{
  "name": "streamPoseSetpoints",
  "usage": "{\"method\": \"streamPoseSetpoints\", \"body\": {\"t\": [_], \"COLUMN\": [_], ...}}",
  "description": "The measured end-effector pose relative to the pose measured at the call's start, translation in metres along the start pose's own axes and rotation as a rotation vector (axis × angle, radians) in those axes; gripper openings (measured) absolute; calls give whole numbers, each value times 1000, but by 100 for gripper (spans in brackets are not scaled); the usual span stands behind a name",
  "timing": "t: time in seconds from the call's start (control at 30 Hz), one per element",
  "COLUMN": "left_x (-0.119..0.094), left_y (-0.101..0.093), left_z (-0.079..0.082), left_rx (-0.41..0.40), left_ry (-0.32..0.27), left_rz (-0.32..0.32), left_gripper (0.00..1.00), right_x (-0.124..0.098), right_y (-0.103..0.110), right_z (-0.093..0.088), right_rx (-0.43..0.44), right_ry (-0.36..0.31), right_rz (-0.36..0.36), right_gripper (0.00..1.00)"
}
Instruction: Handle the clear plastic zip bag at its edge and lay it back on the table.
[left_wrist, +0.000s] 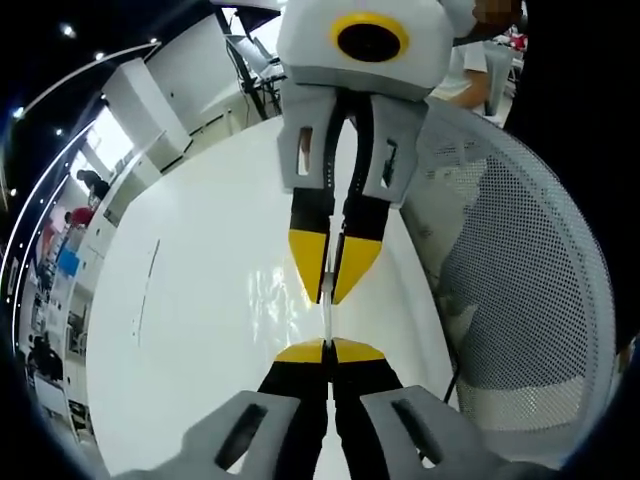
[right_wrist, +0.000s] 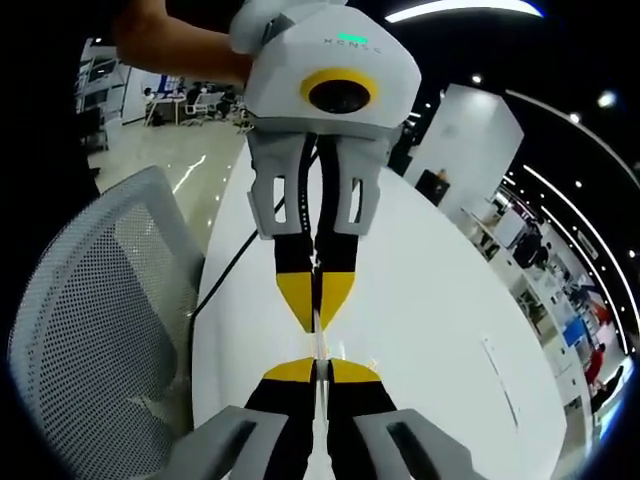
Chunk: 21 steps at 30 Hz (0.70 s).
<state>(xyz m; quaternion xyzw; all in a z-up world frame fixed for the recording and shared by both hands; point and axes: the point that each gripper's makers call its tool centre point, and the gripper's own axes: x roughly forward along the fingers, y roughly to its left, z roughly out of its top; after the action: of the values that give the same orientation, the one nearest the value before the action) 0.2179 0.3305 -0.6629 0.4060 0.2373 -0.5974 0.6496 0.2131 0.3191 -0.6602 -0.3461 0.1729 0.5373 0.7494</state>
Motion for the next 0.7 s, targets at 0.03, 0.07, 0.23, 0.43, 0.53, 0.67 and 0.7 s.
{"method": "streamPoseSetpoints", "body": {"t": [0.03, 0.07, 0.23, 0.43, 0.53, 0.67, 0.7], "left_x": [0, 0, 0, 0, 0, 0, 0], "left_y": [0, 0, 0, 0, 0, 0, 0], "left_z": [0, 0, 0, 1, 0, 1, 1], "left_rx": [0, 0, 0, 2, 3, 6, 6], "left_ry": [0, -1, -2, -1, 1, 3, 3], "left_rz": [1, 1, 0, -1, -4, -3, -3], "left_gripper": [0, 0, 0, 0, 0, 0, 0], "right_x": [0, 0, -2, -3, -3, -3, -3], "right_y": [0, 0, -1, -1, 0, 0, 0], "right_z": [0, -1, -2, -3, -4, -5, -5], "right_rx": [1, 2, 6, 8, 7, 6, 5], "right_ry": [0, 0, 2, 5, 8, 10, 10], "right_rz": [-1, -2, -6, -8, -7, -8, -8], "right_gripper": [0, 0, 0, 0, 0, 0, 0]}}
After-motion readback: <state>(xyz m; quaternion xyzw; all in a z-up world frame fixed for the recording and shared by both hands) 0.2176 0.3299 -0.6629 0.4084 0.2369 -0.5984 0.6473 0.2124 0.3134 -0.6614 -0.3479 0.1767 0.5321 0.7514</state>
